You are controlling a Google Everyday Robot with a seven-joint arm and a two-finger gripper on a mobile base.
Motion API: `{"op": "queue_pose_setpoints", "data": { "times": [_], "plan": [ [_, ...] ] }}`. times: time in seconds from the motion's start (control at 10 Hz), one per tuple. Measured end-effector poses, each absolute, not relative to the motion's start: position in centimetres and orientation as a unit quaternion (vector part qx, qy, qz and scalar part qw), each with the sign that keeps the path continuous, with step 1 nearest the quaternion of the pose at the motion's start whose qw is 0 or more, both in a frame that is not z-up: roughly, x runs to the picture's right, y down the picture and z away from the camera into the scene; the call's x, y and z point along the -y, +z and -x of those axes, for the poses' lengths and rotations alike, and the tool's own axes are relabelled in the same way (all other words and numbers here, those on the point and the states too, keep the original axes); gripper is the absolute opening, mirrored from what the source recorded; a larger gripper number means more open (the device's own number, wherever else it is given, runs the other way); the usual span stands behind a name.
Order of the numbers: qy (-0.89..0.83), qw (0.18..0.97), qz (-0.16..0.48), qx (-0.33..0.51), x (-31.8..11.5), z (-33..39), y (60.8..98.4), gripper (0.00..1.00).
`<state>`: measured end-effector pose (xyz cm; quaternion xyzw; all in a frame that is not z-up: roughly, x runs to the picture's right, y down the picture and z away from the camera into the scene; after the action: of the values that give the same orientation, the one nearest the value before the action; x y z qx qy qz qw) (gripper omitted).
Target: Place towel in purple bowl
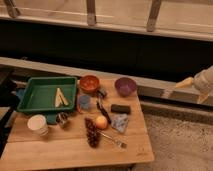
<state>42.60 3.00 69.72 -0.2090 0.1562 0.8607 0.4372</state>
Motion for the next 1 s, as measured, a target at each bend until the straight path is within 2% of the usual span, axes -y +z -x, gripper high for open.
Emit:
{"op": "queue_pose_setpoints", "data": {
  "times": [0.6, 1.0],
  "plan": [
    [0.852, 0.448, 0.234, -0.139, -2.9, -39.2, 69.5, 0.80],
    [0.816, 0.487, 0.283, -0.132, -3.2, -30.5, 70.2, 0.80]
  ]
}}
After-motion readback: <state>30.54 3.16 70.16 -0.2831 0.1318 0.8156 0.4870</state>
